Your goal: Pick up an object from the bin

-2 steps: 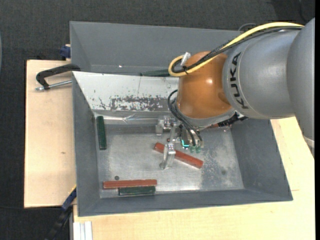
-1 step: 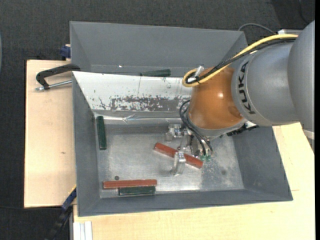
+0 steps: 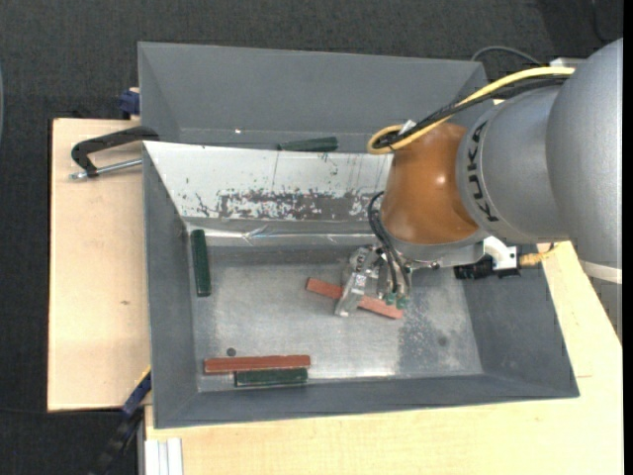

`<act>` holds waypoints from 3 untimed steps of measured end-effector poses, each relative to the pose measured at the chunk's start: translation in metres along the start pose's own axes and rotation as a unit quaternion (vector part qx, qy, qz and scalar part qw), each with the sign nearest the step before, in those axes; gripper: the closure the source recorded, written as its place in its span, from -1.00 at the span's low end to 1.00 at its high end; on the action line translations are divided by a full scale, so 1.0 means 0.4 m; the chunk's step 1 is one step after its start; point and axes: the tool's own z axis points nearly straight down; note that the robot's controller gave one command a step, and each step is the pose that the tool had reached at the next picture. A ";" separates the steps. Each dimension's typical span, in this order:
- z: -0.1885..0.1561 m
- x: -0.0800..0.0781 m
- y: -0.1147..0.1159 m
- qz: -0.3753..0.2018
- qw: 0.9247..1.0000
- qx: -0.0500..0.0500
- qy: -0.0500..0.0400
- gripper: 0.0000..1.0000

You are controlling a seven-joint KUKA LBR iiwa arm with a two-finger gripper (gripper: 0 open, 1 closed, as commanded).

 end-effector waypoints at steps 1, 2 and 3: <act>0.000 0.000 0.000 0.000 1.000 0.000 0.000 1.00; -0.009 0.000 -0.003 0.001 1.000 0.001 0.003 1.00; -0.109 0.008 -0.002 -0.020 1.000 -0.001 -0.002 1.00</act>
Offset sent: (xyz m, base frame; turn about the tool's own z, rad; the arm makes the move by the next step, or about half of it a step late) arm 0.0246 -0.0350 0.1212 0.0376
